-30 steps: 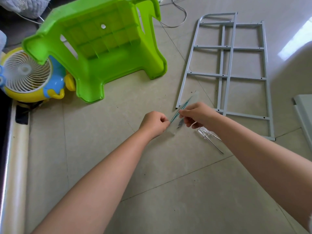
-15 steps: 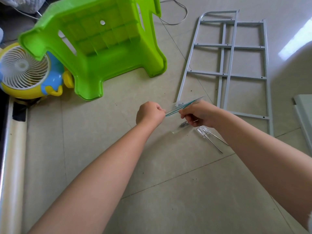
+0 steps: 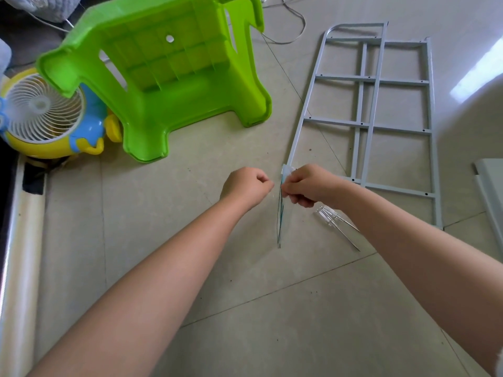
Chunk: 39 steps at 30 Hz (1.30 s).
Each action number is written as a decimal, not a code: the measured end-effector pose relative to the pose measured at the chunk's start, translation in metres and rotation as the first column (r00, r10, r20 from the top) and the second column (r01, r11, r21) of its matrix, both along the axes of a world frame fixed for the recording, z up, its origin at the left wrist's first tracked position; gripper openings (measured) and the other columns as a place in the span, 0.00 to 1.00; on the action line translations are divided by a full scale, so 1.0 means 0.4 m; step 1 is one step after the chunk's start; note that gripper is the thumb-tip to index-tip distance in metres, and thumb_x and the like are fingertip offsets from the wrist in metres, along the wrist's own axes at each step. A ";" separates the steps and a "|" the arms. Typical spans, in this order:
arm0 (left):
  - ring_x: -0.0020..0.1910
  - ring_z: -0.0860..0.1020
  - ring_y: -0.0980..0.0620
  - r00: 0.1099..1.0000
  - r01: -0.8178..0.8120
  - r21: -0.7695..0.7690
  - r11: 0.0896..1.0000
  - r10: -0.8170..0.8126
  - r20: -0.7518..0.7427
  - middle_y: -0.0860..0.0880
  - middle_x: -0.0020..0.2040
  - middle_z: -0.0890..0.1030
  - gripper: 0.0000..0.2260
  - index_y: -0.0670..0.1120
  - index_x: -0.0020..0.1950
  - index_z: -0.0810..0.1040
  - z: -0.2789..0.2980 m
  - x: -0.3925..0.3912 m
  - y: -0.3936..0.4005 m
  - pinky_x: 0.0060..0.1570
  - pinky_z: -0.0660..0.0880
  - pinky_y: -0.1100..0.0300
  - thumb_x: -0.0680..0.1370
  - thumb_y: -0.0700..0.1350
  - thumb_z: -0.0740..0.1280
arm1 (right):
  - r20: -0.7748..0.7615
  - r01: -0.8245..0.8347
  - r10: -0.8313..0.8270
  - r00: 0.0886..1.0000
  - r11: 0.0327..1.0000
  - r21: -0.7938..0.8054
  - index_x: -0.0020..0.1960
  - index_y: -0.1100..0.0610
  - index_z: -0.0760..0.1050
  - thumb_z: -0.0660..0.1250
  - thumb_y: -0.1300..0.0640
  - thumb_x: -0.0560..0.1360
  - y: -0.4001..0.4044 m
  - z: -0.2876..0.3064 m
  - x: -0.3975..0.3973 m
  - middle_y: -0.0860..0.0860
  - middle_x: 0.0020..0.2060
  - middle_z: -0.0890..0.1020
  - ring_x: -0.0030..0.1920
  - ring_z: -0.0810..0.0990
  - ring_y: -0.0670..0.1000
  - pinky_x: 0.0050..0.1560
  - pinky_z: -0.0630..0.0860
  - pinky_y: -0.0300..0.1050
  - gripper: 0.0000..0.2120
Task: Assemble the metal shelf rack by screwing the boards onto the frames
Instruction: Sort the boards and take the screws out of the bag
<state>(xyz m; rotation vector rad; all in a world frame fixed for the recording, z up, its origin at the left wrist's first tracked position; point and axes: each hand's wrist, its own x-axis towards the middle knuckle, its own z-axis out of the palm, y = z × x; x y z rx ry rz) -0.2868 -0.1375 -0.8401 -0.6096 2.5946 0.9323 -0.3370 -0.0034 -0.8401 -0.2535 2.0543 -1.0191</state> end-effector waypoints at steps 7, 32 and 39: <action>0.38 0.78 0.46 0.998 -0.055 0.104 0.993 0.056 -0.002 0.45 0.38 0.77 0.09 0.46 0.35 0.75 0.009 0.003 0.003 0.41 0.70 0.60 0.76 0.42 0.64 | 0.049 0.012 -0.012 0.999 1.000 -0.002 0.35 0.59 0.72 0.55 0.67 0.77 0.000 -0.007 0.007 0.52 0.26 0.67 0.15 0.63 0.44 0.19 0.59 0.33 0.15; 0.23 0.73 0.63 0.996 0.033 0.389 0.921 0.004 -0.095 0.47 0.36 0.75 0.10 0.47 0.36 0.73 0.064 0.019 0.000 0.25 0.66 0.73 0.78 0.42 0.63 | -0.009 -0.008 0.006 1.000 0.973 -0.231 0.39 0.61 0.71 0.51 0.70 0.78 0.014 0.082 -0.042 0.55 0.23 0.74 0.19 0.73 0.43 0.24 0.72 0.33 0.14; 0.19 0.71 0.64 0.999 0.004 0.449 0.893 0.018 -0.045 0.50 0.30 0.73 0.12 0.45 0.34 0.72 0.077 0.017 -0.001 0.20 0.61 0.73 0.78 0.39 0.63 | -0.014 0.001 -0.004 1.000 0.975 -0.224 0.42 0.60 0.72 0.53 0.68 0.79 0.022 0.067 -0.035 0.53 0.23 0.74 0.22 0.75 0.43 0.29 0.75 0.35 0.12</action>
